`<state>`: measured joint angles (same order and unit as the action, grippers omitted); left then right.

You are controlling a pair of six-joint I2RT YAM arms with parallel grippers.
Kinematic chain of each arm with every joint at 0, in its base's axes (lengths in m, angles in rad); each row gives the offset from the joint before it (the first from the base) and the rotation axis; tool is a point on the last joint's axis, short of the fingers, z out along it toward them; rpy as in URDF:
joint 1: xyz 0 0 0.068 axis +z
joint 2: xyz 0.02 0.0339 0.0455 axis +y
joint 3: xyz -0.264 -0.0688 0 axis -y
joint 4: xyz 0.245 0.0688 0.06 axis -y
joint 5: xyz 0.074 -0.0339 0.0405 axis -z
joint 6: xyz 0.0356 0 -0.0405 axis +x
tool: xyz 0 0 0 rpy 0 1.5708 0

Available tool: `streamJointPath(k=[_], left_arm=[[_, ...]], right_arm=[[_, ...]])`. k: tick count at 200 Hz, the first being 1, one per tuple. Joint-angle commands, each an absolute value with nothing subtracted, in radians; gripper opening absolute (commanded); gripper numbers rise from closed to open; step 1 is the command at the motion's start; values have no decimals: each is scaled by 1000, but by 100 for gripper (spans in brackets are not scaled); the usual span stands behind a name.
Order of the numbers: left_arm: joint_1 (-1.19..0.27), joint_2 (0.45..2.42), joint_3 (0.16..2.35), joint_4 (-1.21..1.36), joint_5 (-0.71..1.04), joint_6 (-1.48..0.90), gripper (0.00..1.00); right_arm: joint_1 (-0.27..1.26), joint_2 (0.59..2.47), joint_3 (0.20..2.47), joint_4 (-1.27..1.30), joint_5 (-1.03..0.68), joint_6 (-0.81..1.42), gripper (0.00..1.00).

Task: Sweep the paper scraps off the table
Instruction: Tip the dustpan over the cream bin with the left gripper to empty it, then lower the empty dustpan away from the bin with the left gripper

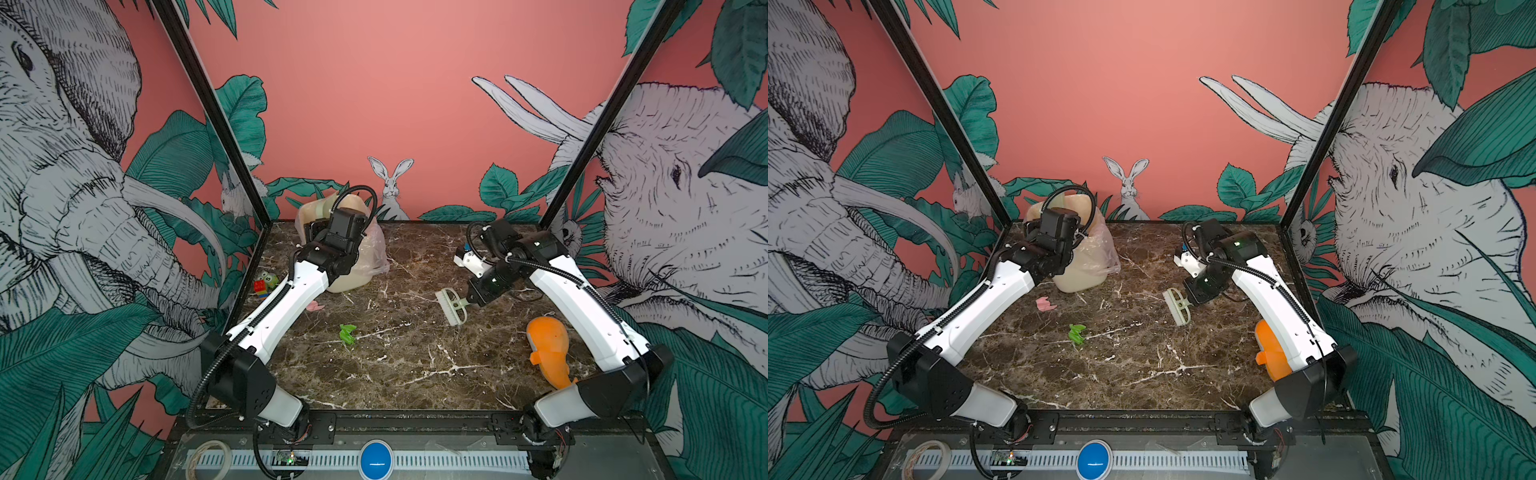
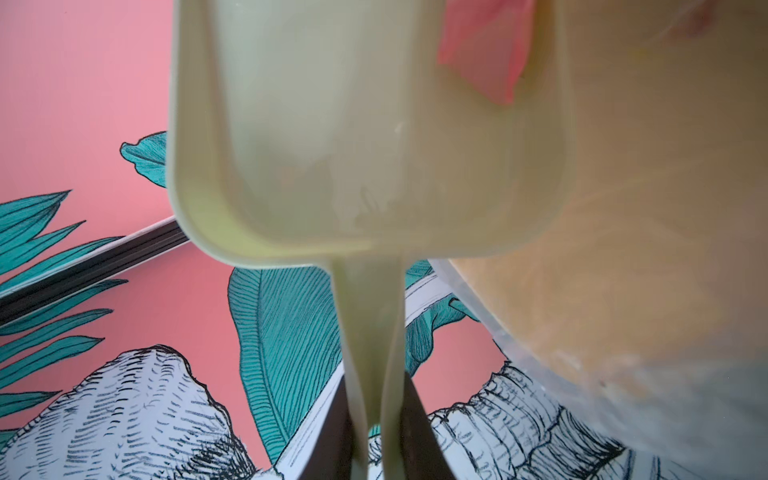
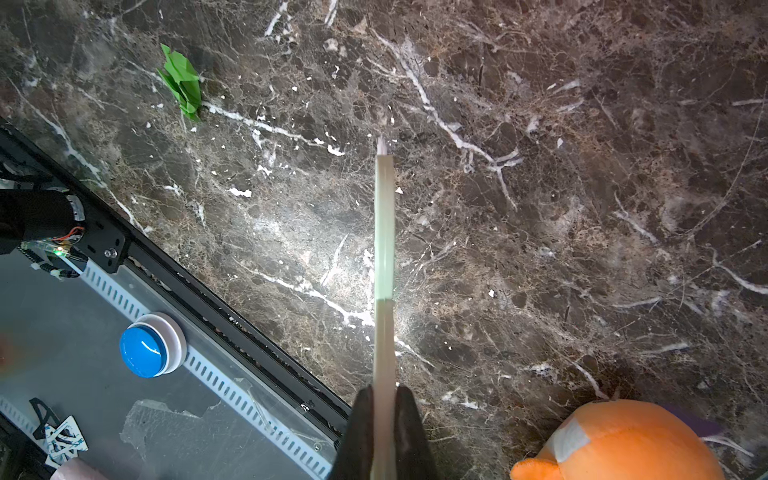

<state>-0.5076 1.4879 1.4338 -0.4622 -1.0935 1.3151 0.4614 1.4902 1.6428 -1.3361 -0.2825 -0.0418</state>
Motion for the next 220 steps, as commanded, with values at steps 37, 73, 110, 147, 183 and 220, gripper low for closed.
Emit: streamJointPath(k=[37, 73, 110, 147, 183, 220], left_arm=[[-515, 1404, 1412, -312, -1120, 1405, 7], [-514, 1404, 1483, -390, -1104, 1264, 7], [-521, 1392, 1604, -553, -1033, 1050, 7], [-555, 1345, 1639, -672, -948, 851, 7], [-636, 1273, 1623, -786, -831, 635, 8], [-695, 1174, 1553, -916, -654, 379, 9]], right_arm=[[456, 1450, 1643, -1325, -305, -55, 0], [457, 1445, 1637, -1315, -311, -41, 0], [456, 1445, 1651, -1324, -304, -36, 0], [456, 1443, 1660, -1329, -298, -33, 0], [456, 1437, 1652, -1327, -299, -26, 0], [457, 1425, 1619, -1303, -334, -5, 0]])
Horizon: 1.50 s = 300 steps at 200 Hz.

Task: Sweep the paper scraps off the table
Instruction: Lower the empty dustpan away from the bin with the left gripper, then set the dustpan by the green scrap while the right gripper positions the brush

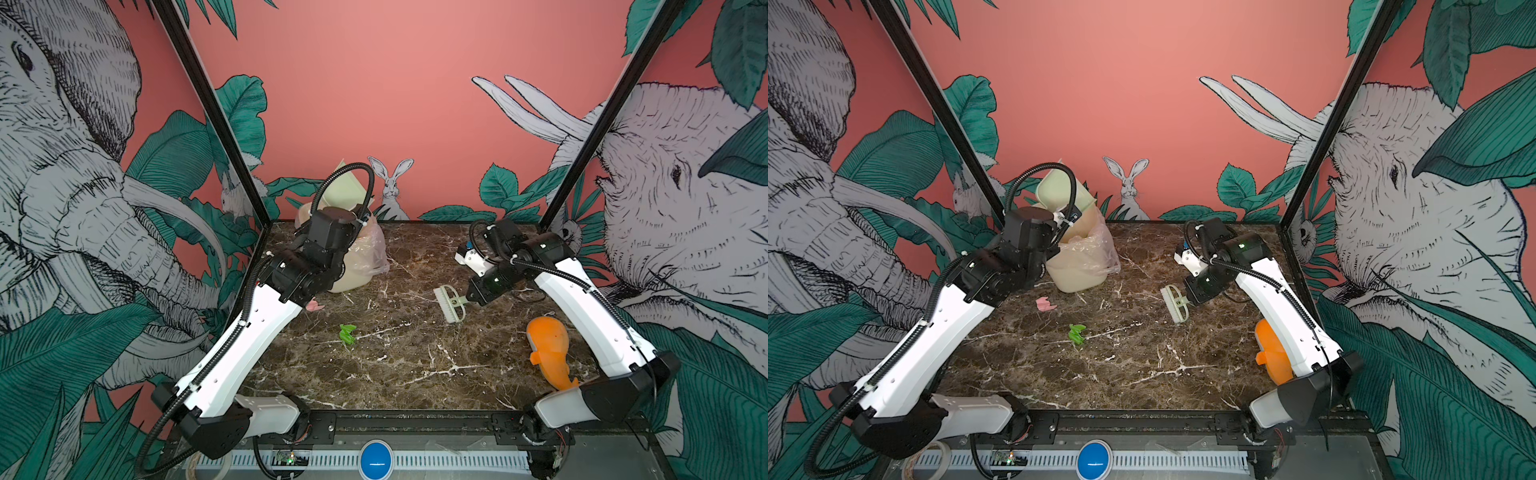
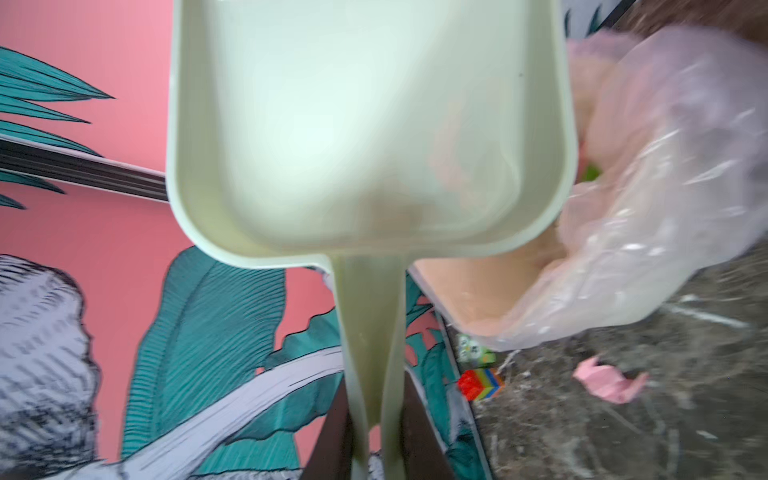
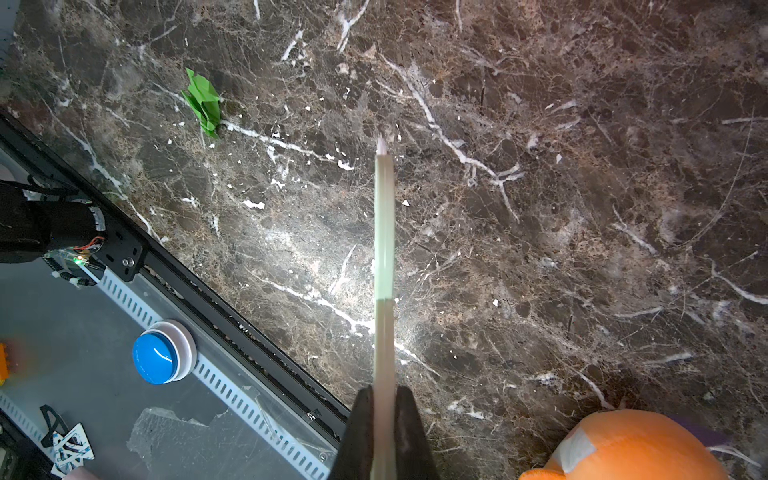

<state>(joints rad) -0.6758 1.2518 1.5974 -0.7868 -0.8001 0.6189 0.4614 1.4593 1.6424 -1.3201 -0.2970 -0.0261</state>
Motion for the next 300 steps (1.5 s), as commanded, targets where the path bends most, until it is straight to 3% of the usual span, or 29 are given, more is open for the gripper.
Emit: streamJointPath(k=[1, 74, 116, 199, 300], left_arm=[[-695, 1170, 1550, -919, -650, 374, 9], [-774, 971, 1317, -1019, -482, 91, 9], [-773, 939, 1241, -1026, -454, 43, 9], [-774, 884, 1207, -1029, -415, 32, 9], [-774, 891, 1200, -1050, -402, 23, 9]], right_arm=[[457, 1424, 1616, -1301, -336, -2, 0], [634, 1408, 1391, -999, -481, 221, 0], [776, 1470, 1266, -674, -570, 445, 0], [874, 1682, 1226, -149, -661, 787, 0], [882, 1872, 1279, -32, -644, 942, 0]])
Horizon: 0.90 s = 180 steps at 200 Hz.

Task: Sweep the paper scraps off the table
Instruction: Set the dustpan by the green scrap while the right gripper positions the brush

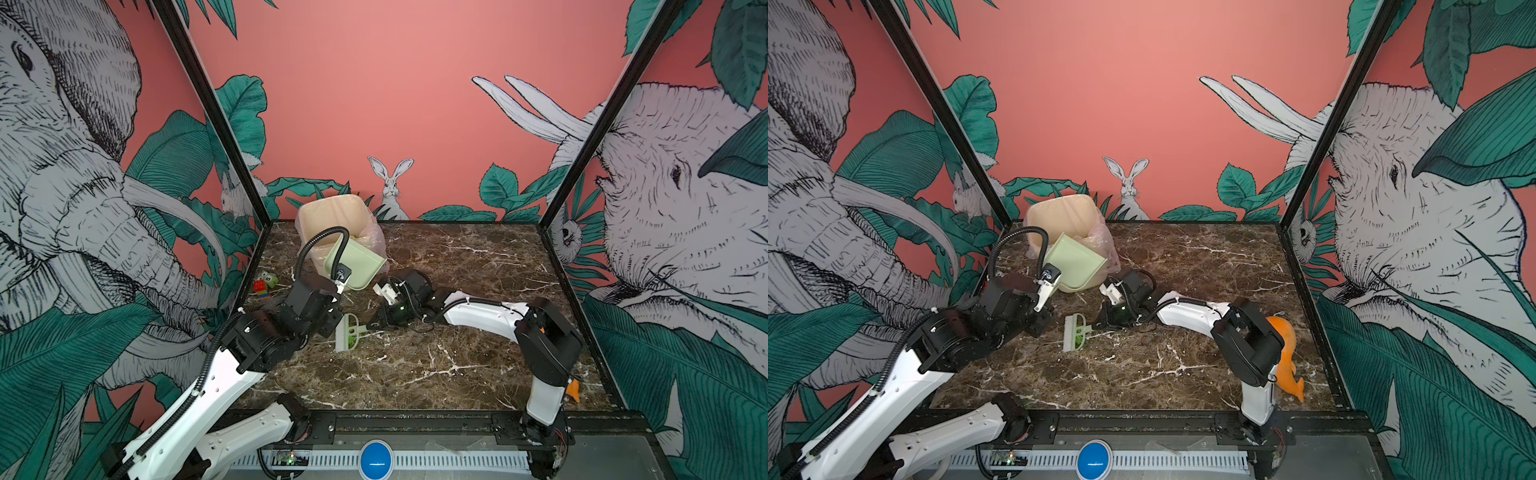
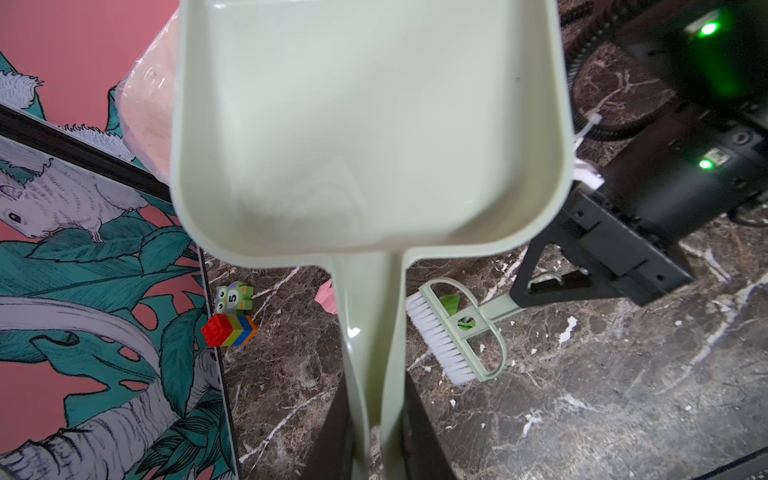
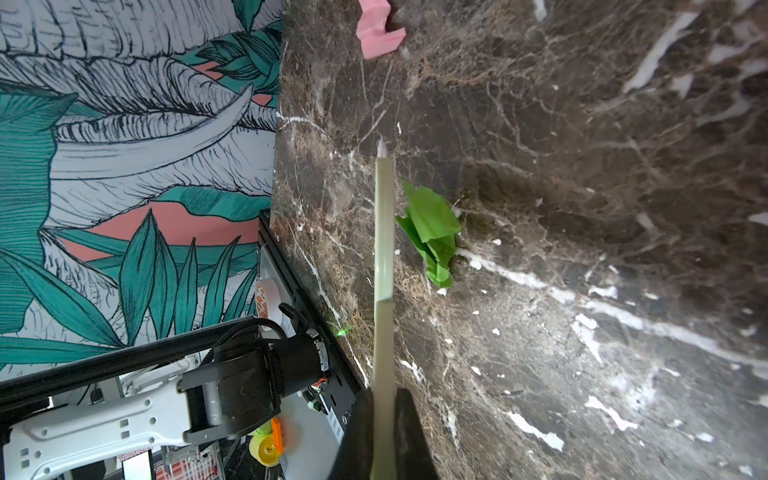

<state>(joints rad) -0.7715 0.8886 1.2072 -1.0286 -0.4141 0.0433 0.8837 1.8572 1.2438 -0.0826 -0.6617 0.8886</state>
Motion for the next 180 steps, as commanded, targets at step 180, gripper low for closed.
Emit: streamJointPath(k=[180], left_arm=[[-774, 957, 1135, -999, -307, 19, 10]], right_arm=[[643, 1397, 1031, -496, -552, 776, 0]])
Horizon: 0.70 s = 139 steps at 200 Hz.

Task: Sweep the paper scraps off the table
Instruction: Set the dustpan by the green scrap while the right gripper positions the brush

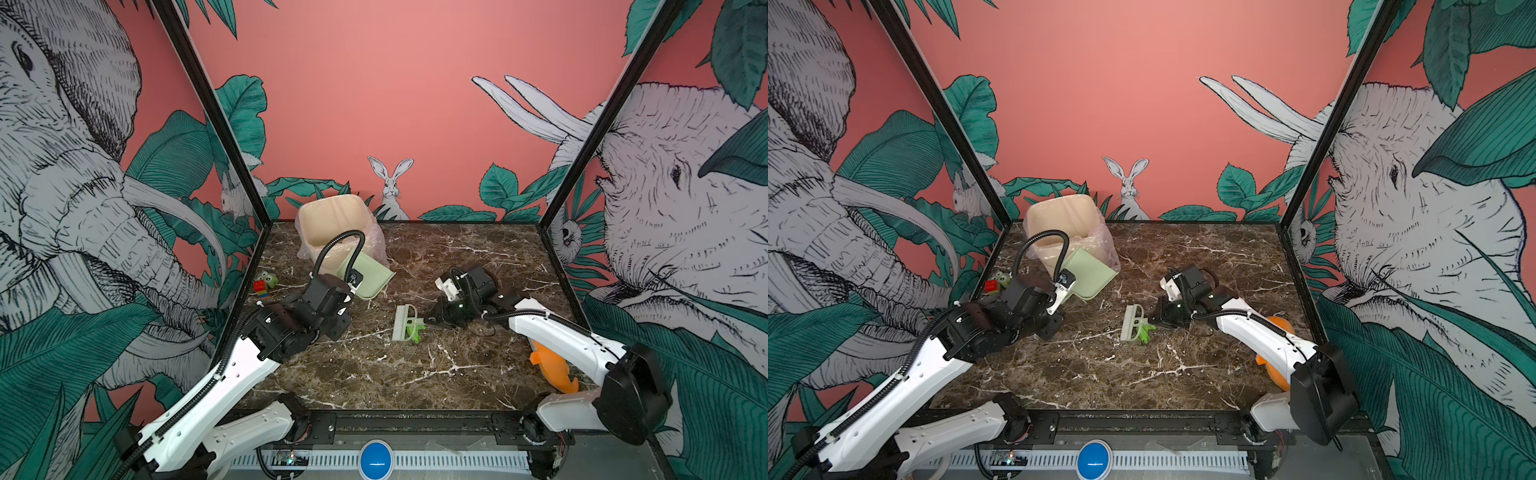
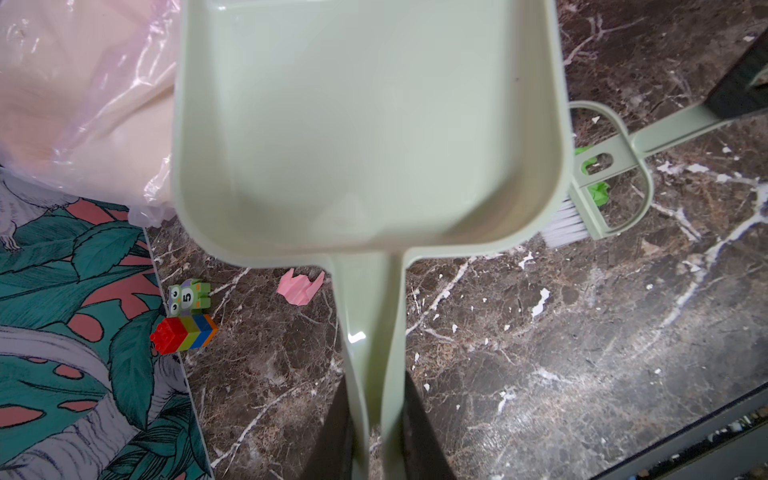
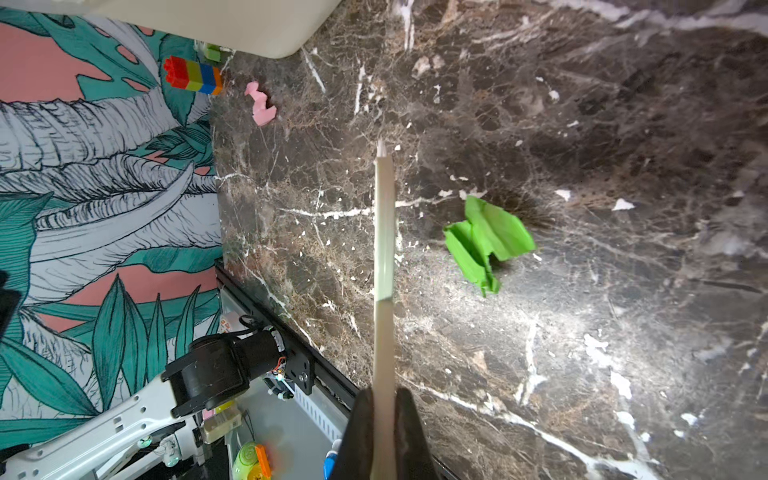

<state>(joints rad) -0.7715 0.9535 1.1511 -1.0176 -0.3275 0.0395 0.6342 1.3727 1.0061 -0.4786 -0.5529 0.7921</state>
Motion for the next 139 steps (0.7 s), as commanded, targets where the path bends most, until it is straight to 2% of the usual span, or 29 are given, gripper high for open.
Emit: streamJointPath(k=[1, 54, 100, 139], left_arm=[[-774, 957, 1134, -999, -307, 19, 10], [-776, 956, 1095, -996, -275, -1, 10], [-782, 956, 1069, -983, -247, -13, 10], [-793, 964, 1048, -965, -228, -19, 10]], right_arm=[[643, 1399, 1032, -494, -553, 776, 0], [614, 1511, 1040, -491, -576, 699, 0], [523, 1430, 966, -623, -565, 603, 0], [433, 1354, 944, -831, -534, 462, 0]])
